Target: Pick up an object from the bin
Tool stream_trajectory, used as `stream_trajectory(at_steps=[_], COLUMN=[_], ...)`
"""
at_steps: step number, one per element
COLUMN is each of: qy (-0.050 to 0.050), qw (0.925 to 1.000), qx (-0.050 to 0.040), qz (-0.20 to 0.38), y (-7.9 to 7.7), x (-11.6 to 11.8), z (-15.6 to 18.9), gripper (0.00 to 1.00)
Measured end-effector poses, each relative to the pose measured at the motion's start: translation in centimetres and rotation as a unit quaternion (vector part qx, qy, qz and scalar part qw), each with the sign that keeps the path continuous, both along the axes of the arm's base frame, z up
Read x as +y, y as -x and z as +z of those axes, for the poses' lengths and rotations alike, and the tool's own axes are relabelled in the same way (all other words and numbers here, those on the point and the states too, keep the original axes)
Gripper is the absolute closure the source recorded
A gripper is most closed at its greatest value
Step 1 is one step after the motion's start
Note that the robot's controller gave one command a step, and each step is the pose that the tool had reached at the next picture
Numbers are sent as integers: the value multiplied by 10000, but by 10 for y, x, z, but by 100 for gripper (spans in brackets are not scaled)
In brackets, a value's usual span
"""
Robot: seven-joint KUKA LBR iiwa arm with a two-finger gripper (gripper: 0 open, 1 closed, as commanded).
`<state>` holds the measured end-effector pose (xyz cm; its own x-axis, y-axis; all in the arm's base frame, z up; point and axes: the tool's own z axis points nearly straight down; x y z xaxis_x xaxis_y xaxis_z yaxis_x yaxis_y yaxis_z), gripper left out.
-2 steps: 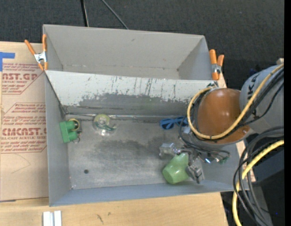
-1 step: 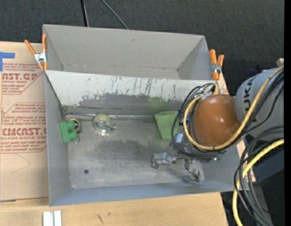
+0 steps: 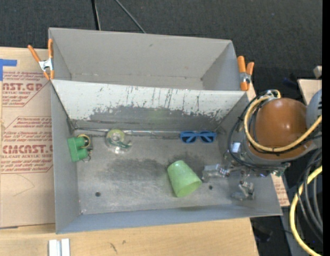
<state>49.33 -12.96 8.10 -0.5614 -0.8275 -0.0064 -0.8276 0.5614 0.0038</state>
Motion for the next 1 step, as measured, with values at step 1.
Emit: stream_trajectory(at_steps=[1], qy=[16], qw=[9952], qx=[-35], qz=[-974], y=[-58], x=[47], z=[61], gripper=[0])
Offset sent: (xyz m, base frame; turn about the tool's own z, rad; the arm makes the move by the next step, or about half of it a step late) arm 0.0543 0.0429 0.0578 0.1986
